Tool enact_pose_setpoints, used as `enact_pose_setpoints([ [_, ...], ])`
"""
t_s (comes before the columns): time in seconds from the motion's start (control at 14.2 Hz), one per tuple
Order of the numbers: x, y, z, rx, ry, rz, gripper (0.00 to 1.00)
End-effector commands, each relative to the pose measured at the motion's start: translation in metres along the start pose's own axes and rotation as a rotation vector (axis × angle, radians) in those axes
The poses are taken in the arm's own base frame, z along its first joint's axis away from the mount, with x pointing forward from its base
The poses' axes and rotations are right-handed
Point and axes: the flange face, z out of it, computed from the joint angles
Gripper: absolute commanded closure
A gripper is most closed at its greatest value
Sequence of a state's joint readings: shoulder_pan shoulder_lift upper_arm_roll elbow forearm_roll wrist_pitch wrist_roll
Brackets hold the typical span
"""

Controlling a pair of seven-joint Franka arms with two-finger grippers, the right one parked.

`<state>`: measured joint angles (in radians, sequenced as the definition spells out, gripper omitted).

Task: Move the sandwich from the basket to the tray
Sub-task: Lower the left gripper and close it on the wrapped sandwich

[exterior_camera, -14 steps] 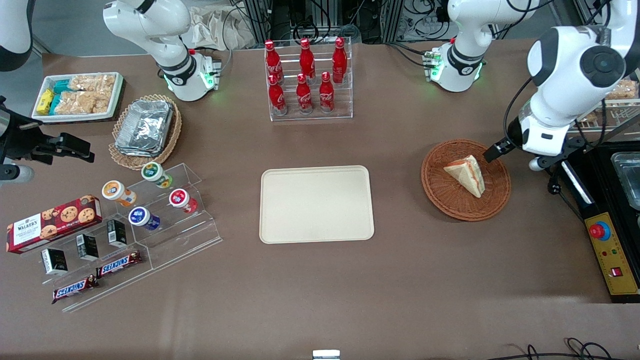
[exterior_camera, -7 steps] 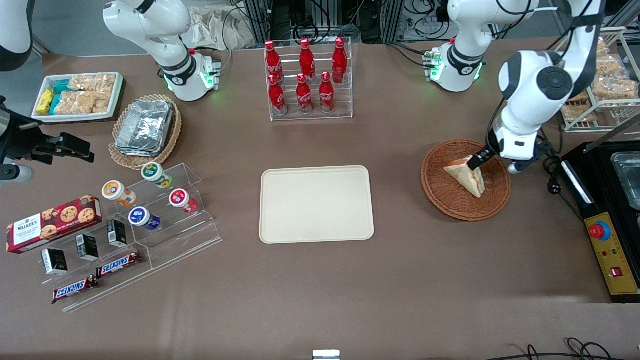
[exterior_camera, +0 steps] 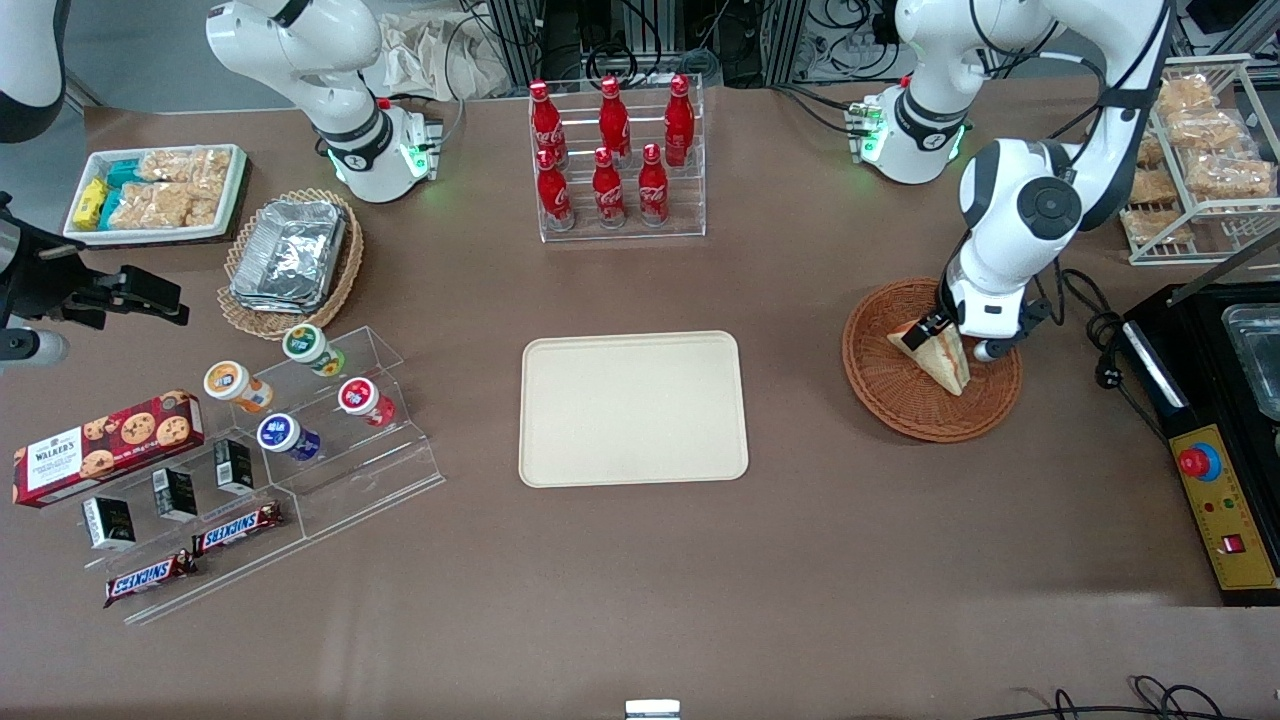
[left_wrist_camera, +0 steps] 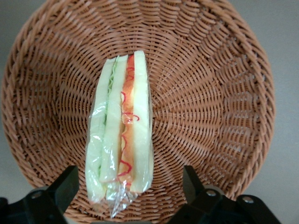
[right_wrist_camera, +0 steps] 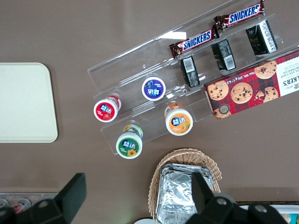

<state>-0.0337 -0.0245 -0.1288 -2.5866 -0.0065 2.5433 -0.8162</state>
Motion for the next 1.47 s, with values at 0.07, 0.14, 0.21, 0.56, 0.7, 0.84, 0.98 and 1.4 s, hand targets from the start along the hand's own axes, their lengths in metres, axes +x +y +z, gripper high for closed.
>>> enact_pose_setpoints([
  [0.07, -0.002, 0.000, 0.032, -0.043, 0.025, -0.035, 0.01],
  [0.14, -0.001, 0.001, 0.038, -0.049, 0.026, -0.035, 0.13],
  [0.21, 0.001, 0.001, 0.038, -0.053, 0.030, -0.038, 0.53],
  [0.56, 0.003, 0.003, 0.031, -0.061, 0.039, -0.037, 1.00],
  [0.7, 0.005, 0.006, 0.006, -0.076, 0.063, -0.027, 1.00],
  [0.84, 0.009, 0.011, -0.048, -0.055, 0.076, 0.018, 1.00],
  [0.98, 0.011, 0.018, -0.100, -0.040, 0.082, 0.116, 1.00],
  [1.4, -0.011, 0.083, -0.261, 0.063, -0.028, 0.451, 1.00],
])
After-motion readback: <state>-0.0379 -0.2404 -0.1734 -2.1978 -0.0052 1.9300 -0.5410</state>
